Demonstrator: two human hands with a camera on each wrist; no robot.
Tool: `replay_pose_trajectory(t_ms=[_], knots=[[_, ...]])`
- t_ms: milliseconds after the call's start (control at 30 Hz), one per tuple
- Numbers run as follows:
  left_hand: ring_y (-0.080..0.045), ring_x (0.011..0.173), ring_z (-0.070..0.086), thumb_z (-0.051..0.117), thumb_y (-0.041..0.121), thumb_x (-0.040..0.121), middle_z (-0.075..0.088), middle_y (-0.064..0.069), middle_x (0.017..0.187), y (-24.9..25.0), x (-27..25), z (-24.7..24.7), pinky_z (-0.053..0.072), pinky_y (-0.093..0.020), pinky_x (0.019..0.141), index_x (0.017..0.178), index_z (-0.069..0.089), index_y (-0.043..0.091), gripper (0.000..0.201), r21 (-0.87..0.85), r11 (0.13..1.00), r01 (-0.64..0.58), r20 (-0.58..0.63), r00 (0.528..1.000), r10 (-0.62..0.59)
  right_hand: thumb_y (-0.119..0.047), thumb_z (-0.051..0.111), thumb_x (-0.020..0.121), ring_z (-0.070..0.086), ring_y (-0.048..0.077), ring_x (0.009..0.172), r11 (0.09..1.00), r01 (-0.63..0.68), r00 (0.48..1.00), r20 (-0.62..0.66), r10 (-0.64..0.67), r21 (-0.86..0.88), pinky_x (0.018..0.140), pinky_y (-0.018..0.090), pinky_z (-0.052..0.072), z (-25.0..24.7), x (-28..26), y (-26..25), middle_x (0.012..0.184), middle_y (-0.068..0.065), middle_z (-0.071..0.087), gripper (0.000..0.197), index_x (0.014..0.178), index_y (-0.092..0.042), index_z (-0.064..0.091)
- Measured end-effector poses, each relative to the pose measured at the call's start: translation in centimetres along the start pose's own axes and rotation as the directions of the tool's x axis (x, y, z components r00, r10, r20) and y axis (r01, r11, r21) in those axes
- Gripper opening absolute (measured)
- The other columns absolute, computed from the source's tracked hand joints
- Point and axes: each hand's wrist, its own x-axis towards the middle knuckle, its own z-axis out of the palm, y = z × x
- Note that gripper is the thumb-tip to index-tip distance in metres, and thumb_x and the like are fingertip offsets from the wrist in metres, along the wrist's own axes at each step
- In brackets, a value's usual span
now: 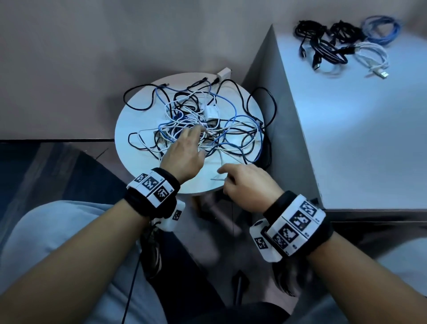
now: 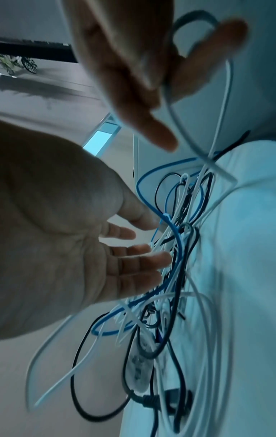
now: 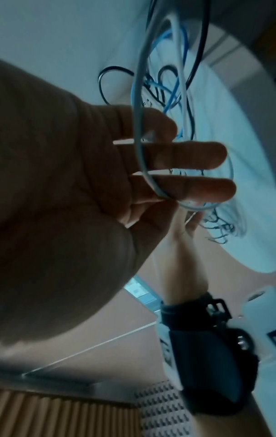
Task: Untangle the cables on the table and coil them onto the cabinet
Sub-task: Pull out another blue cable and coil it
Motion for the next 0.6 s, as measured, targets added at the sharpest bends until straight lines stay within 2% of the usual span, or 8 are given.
replay_pose_trajectory(t_ms=[67, 133, 233, 333, 367, 433, 533, 600], knots=[[-0.03, 0.103, 0.06, 0.061, 0.028, 0.096, 0.05, -0.008, 0.125, -0.1, 0.3, -0.1, 0.049, -0.045, 0.092, 0.144, 0.042, 0.029, 0.052, -0.021, 1.0, -0.015, 0.02, 1.0, 0.015, -0.022, 0.043, 0.096, 0.055, 0.026, 0.122, 0.998, -0.018, 1.0, 0.012, 0.019, -0.066, 0.097, 0.034, 0.044, 1.1, 0.5, 0.6, 0.126, 0.003, 0.067, 0.04, 0.131, -0.029, 0.059], [-0.025, 0.107, 0.058, 0.065, 0.037, 0.095, 0.046, -0.004, 0.126, -0.2, 0.3, 0.1, 0.047, -0.041, 0.096, 0.141, 0.051, 0.033, 0.048, -0.053, 0.997, -0.048, 0.09, 0.995, 0.052, -0.022, 0.042, 0.095, 0.057, 0.03, 0.118, 0.993, -0.047, 0.999, 0.003, 0.048, -0.106, 0.096, 0.039, 0.047, 2.1, 1.1, 1.2, 0.124, 0.007, 0.067, 0.037, 0.127, -0.03, 0.06], [-0.019, 0.117, 0.052, 0.064, 0.043, 0.094, 0.045, 0.003, 0.126, -0.2, 0.2, 0.6, 0.042, -0.043, 0.105, 0.114, 0.069, 0.036, 0.022, -0.075, 0.99, -0.123, 0.21, 0.968, 0.136, -0.02, 0.042, 0.094, 0.06, 0.033, 0.113, 0.989, -0.061, 0.998, -0.031, 0.057, -0.137, 0.093, 0.042, 0.049, 2.7, 1.7, 1.6, 0.119, 0.008, 0.068, 0.036, 0.123, -0.028, 0.061], [-0.017, 0.104, 0.055, 0.061, 0.042, 0.097, 0.055, 0.007, 0.111, 0.3, 0.2, 0.1, 0.045, -0.047, 0.099, 0.094, 0.064, 0.032, 0.011, -0.092, 0.977, -0.193, 0.308, 0.927, 0.212, -0.02, 0.042, 0.095, 0.059, 0.033, 0.115, 0.988, -0.039, 0.998, -0.044, 0.033, -0.149, 0.094, 0.041, 0.047, 3.1, 2.0, 1.8, 0.119, 0.008, 0.068, 0.034, 0.123, -0.025, 0.061], [-0.018, 0.097, 0.058, 0.059, 0.039, 0.099, 0.06, 0.007, 0.104, 0.5, 0.2, -0.4, 0.048, -0.047, 0.093, 0.093, 0.063, 0.029, 0.012, -0.149, 0.967, -0.208, 0.281, 0.928, 0.243, -0.02, 0.043, 0.095, 0.059, 0.033, 0.115, 0.987, -0.032, 0.999, -0.031, 0.027, -0.159, 0.095, 0.041, 0.046, 3.3, 2.1, 2.0, 0.12, 0.008, 0.068, 0.033, 0.122, -0.026, 0.062], [-0.023, 0.086, 0.065, 0.055, 0.033, 0.103, 0.07, 0.008, 0.092, 1.2, 0.2, -1.9, 0.054, -0.045, 0.079, 0.095, 0.064, 0.024, 0.015, -0.349, 0.916, -0.199, 0.115, 0.961, 0.253, -0.023, 0.045, 0.096, 0.058, 0.032, 0.114, 0.986, -0.021, 1.0, 0.003, 0.021, -0.166, 0.094, 0.039, 0.044, 3.7, 2.2, 2.2, 0.115, 0.007, 0.069, 0.028, 0.115, -0.027, 0.065], [-0.022, 0.077, 0.07, 0.05, 0.026, 0.106, 0.072, 0.0, 0.082, 2.6, 0.1, -4.8, 0.056, -0.033, 0.06, 0.102, 0.062, 0.018, 0.016, -0.672, 0.708, -0.218, -0.17, 0.976, 0.139, -0.027, 0.047, 0.098, 0.051, 0.029, 0.113, 0.978, 0.01, 0.999, -0.036, -0.018, -0.209, 0.094, 0.039, 0.037, 4.1, 2.3, 2.0, 0.111, 0.004, 0.064, 0.023, 0.107, -0.026, 0.068], [-0.024, 0.062, 0.063, 0.045, 0.021, 0.108, 0.064, -0.006, 0.069, 3.3, -0.2, -6.3, 0.051, -0.035, 0.053, 0.108, 0.062, 0.008, 0.021, -0.76, 0.582, -0.288, -0.281, 0.954, 0.106, -0.028, 0.047, 0.1, 0.048, 0.03, 0.11, 0.979, 0.008, 0.986, -0.163, -0.042, -0.205, 0.089, 0.04, 0.038, 4.2, 2.7, 1.9, 0.111, 0.006, 0.059, 0.025, 0.11, -0.022, 0.069]])
